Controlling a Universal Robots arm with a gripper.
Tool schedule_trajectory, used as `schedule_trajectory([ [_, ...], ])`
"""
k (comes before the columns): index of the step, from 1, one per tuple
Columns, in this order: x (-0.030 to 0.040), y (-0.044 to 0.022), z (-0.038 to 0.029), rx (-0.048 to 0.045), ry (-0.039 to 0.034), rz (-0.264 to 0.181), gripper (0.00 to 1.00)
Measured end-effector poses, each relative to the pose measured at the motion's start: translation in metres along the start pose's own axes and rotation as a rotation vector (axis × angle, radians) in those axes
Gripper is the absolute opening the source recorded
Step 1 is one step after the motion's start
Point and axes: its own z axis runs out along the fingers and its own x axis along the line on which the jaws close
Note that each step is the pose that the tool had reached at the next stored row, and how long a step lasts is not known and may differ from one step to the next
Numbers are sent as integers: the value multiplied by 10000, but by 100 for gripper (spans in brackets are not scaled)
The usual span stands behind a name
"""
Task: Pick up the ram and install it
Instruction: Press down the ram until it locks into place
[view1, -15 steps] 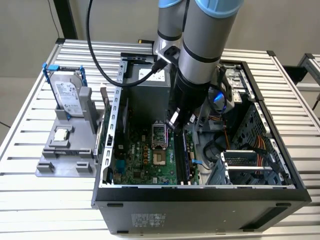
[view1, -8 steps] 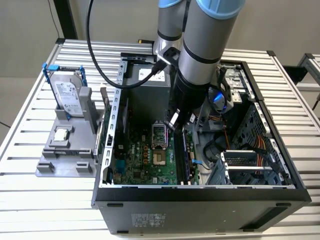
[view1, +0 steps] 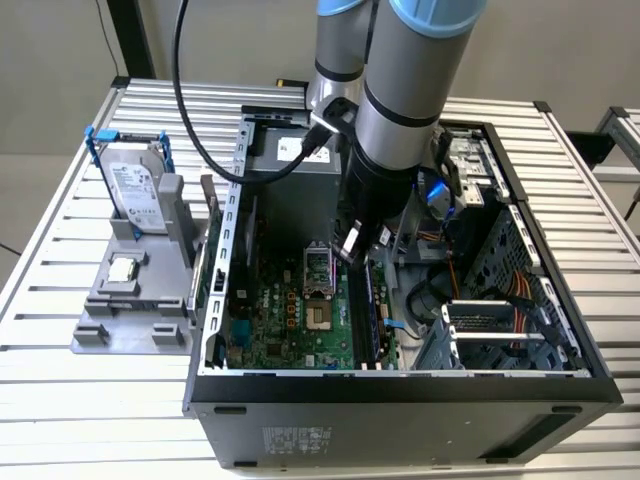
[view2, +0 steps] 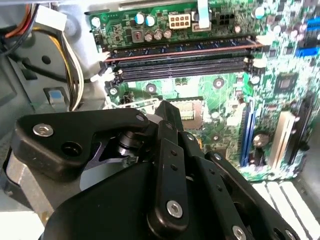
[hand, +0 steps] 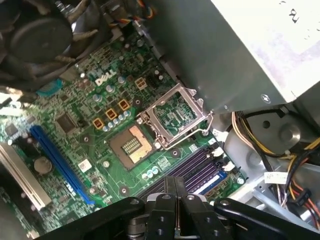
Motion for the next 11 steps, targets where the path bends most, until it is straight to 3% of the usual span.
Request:
schedule_trajectory([
  [6, 11, 14, 1, 456, -296, -888, 0],
  [9, 15, 20, 2, 746, -491, -1269, 0],
  [11, 14, 20, 4, 835, -552, -1459, 0],
])
